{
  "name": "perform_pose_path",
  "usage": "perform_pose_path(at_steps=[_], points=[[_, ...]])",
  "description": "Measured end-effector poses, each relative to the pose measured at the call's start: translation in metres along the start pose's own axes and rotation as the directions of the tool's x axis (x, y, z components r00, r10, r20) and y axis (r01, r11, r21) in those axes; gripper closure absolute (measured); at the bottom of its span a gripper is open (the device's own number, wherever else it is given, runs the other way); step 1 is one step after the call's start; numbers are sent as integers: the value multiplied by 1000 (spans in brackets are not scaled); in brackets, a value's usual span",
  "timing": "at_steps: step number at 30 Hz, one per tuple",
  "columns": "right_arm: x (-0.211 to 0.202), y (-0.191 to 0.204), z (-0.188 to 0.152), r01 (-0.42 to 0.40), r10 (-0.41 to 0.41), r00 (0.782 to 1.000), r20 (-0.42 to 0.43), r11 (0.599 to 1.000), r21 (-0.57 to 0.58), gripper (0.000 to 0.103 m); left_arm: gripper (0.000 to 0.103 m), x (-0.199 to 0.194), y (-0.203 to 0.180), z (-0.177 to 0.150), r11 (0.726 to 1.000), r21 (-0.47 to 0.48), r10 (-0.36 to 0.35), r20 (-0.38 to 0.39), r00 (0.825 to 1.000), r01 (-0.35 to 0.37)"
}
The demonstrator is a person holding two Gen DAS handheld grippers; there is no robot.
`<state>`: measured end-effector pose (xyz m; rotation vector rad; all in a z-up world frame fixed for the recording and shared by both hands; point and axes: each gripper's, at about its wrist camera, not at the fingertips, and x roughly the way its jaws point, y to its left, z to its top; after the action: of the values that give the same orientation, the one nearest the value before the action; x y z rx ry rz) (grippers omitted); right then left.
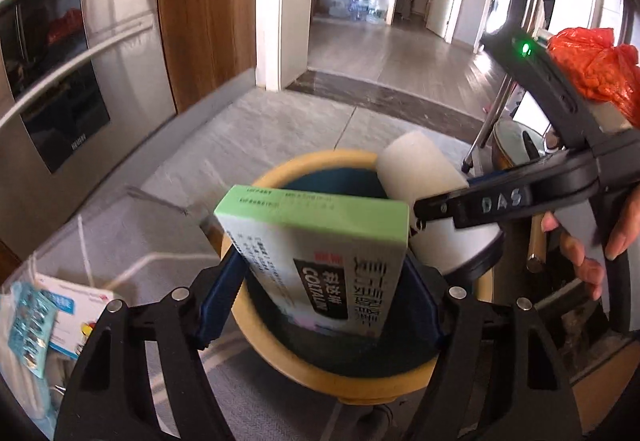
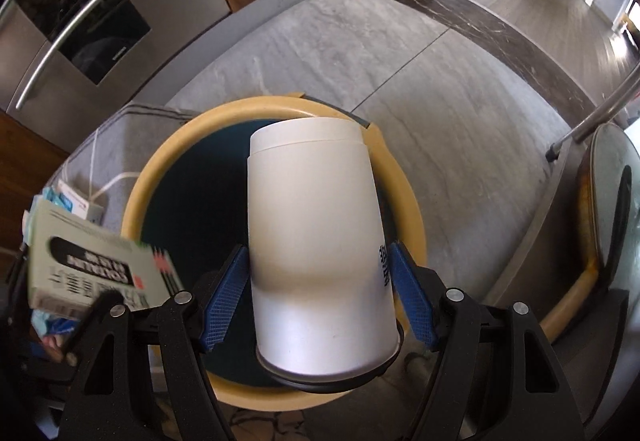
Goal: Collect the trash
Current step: 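Carry cup and box over the teal bin and open both grippers to drop them, then move both tools back from the bin to the trash pile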
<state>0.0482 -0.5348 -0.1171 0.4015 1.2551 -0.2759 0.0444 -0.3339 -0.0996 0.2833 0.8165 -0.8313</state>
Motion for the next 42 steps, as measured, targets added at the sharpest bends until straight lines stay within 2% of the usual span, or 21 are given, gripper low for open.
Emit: perform_pose_path(at_steps=[5,7,11,18,25,33,39,42], points=[[15,3,-2,5,-5,999,-46,1000,-7,31,30,18,6,-9,999,-33,-18,-65,998,15],[20,9,-3,26,-28,998,-64,999,-41,31,30,19,4,-13,1000,-15,-13,-76,997,12],[20,15,-5,18,-22,997,-68,998,-59,30,30,21,2,-18,1000,3,-9,-93,996,9],[23,6,-6,44,-46,995,-91,999,-30,30,30,21,3,-25,999,32,9,-114,993,-5],[21,10,-7,39,-42,996,-80,998,-41,30,30,19,4,-26,999,37,20,-109,994,-16],[16,5,-6,32,-33,997,-65,999,-7,22,28,15,4,-26,999,37,37,-100,994,-34],[9,3,-2,24,-22,999,-39,999,34,11,20,6,3,-27,996,64,68,-72,995,-63],[6,2,-1,22,-20,999,-33,998,62,10,18,-1,2,-29,994,76,80,-61,995,-75]])
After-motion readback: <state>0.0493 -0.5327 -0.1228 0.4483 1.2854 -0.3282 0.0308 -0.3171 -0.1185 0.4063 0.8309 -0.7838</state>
